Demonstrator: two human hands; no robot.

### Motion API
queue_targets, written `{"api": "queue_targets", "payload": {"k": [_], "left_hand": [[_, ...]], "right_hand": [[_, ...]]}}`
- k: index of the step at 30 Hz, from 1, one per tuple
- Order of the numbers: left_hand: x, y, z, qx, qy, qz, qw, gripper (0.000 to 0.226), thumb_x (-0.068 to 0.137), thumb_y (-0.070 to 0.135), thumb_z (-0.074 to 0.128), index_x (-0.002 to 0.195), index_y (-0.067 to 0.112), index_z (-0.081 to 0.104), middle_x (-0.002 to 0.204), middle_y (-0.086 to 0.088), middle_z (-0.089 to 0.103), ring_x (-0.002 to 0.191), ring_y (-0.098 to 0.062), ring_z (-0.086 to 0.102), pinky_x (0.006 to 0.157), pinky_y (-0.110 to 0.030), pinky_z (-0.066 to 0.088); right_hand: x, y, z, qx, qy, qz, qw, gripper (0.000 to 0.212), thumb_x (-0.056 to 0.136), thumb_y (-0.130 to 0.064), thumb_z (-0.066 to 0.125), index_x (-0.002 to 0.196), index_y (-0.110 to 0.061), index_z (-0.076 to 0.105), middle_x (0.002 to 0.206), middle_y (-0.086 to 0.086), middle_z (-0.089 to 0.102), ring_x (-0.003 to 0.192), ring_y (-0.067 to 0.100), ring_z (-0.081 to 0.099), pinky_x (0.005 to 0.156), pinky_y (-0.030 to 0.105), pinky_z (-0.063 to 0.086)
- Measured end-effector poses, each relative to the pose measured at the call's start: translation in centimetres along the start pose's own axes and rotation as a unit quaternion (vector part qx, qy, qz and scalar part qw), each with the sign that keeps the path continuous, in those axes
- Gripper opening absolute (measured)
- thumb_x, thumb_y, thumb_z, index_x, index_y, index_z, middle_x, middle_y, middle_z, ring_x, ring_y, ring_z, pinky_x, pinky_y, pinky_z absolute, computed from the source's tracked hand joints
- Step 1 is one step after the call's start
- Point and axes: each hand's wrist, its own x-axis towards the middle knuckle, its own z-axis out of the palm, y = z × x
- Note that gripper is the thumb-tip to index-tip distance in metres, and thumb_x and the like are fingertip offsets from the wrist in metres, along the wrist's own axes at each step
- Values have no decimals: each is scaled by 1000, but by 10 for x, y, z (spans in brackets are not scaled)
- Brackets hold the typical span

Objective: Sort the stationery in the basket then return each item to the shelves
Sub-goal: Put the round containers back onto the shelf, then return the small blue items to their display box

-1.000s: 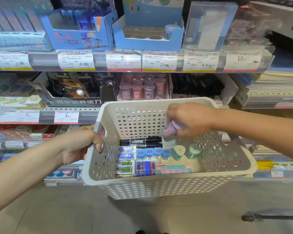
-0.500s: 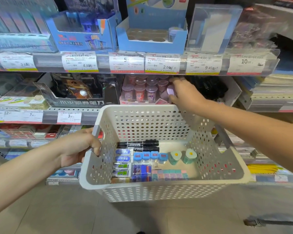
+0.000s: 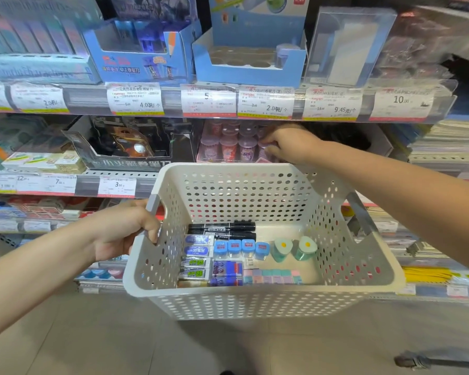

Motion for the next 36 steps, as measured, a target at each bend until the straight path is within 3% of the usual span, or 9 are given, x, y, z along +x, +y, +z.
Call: {"api": "queue_targets", "payload": {"k": [7,11,14,18,21,25,30,33,36], "left_hand": [[-9,2,-2,0,-5,4,1000,65,42,-4,48,106,1,60,55,-12,57,49,-22,55,59,-29,46],[-13,4,-4,0,-12,6,1000,54,43,-4,48,95,3,61,55,-12,55,51,-22,54,63,-30,42],[-18,9,-5,5,-22,12,1000,47,44,-3,47,88,7,60,47,-8,54,42,-17,53,48,-24,46],[-21,17,-8,6,-28,17,999,51,43,-4,45,91,4,61,49,-11,58,41,-18,57,40,-24,48],[-21,23,-12,3,-26,19,999,59,42,-6,46,99,1,63,65,-21,62,46,-25,59,44,-28,51],[-24,34,-20,8,-27,35,999,72,33,-6,52,102,6,63,78,-23,62,48,-26,59,44,-29,52],[-32,46,-27,8,-24,55,998,79,18,4,58,98,6,62,63,-19,58,61,-31,56,43,-29,51],[-37,53,-28,24,-38,60,997,74,31,-4,54,104,4,60,59,-19,59,49,-28,58,41,-27,50],[-44,59,-26,20,-56,64,996,54,43,-6,46,96,3,58,48,-14,58,38,-22,57,36,-24,47]], "right_hand": [[-4,-5,-11,37,-56,4,998,40,92,-7,38,125,-8,60,133,10,56,122,30,49,103,39,40],[-36,-13,-8,45,65,-72,994,36,91,-9,43,124,-6,58,121,12,58,113,27,53,97,41,43],[-69,-30,-22,40,117,-191,974,26,86,-14,48,104,-9,66,103,8,60,94,23,57,82,39,48],[-97,-64,-46,-50,-171,-232,956,20,87,-34,52,102,-23,60,97,-6,60,78,13,51,70,32,47],[-97,-79,-46,-177,-316,-220,906,40,83,-39,62,119,-26,54,113,-5,59,94,18,55,69,27,41],[-88,-87,-44,-251,-343,-192,884,55,77,-44,69,124,-20,54,113,0,61,100,21,58,75,31,47],[-82,-91,-47,-275,-337,-164,885,36,76,-48,70,78,-19,48,69,-5,47,76,20,52,60,28,40],[-81,-94,-48,-271,-339,-156,887,42,79,-45,68,65,-16,40,63,-6,40,74,20,50,54,27,38],[-79,-93,-44,-266,-344,-164,885,27,82,-37,67,80,-12,57,66,-4,43,73,20,51,51,25,39]]}}
